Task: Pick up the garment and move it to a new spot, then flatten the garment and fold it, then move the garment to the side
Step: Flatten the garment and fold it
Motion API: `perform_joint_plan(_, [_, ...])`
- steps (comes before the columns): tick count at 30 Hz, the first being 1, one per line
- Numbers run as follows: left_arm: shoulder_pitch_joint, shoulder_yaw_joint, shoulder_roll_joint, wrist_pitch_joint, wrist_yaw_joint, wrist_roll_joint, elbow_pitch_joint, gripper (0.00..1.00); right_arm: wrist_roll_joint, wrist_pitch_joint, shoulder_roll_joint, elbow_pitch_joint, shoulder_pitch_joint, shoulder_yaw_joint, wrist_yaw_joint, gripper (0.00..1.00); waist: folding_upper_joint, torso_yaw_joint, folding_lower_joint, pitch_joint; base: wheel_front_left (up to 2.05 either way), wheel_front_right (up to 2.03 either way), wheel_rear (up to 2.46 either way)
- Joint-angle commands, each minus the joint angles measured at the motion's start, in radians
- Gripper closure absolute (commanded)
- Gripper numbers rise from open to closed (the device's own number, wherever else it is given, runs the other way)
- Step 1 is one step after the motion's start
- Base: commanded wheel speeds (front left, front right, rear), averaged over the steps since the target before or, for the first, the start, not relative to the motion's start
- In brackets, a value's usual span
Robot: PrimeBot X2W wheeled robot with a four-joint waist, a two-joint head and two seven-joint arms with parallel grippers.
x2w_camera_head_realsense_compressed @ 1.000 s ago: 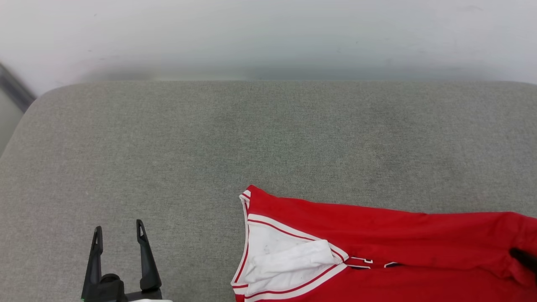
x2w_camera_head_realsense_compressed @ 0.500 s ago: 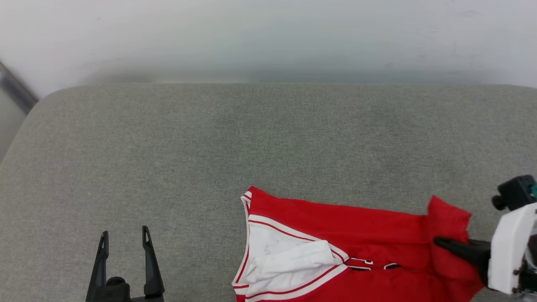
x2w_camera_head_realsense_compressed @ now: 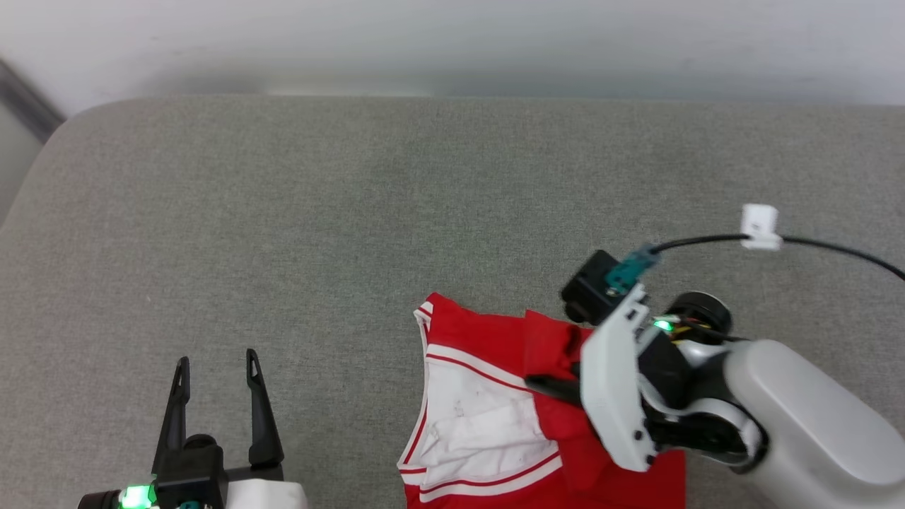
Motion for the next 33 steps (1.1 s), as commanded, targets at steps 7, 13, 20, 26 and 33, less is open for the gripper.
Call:
perform_joint_plan(7, [-0.05, 0.002, -0.014, -0.003, -0.022, -0.007, 0.014, 0.0, -0.072, -0.064, 0.108, 0.205, -0.184, 0.221, 0.0, 1.0, 0.0, 0.021, 0.0, 0.052, 0.0, 0.0, 0.0])
perform_joint_plan(13, [-0.079, -0.007, -0.022, -0.002, -0.034, 0.0, 0.019, 0.0, -0.097, -0.125, 0.141, 0.34, -0.242, 0.334, 0.0, 1.0, 0.0, 0.038, 0.0, 0.08, 0.0, 0.0, 0.0])
perform_joint_plan(20, [-0.074, -0.01, -0.023, -0.002, -0.039, 0.009, 0.026, 0.0, -0.055, -0.242, 0.146, 0.435, -0.255, 0.425, 0.0, 0.14, 0.0, 0.042, 0.0, 0.072, 0.0, 0.0, 0.0])
perform_joint_plan(26, [-0.033, -0.003, -0.012, -0.002, -0.032, 0.015, 0.017, 0.0, -0.031, -0.423, 0.057, 0.336, -0.282, 0.394, -0.001, 0.0, 0.0, 0.017, 0.0, 0.03, 0.0, 0.0, 0.0])
perform_joint_plan(33, [0.005, 0.002, -0.004, -0.002, -0.028, 0.009, 0.004, 0.0, -0.17, -0.756, -0.025, 0.295, -0.242, 0.188, -0.001, 0.0, 0.0, -0.027, 0.0, 0.001, 0.0, 0.0, 0.0])
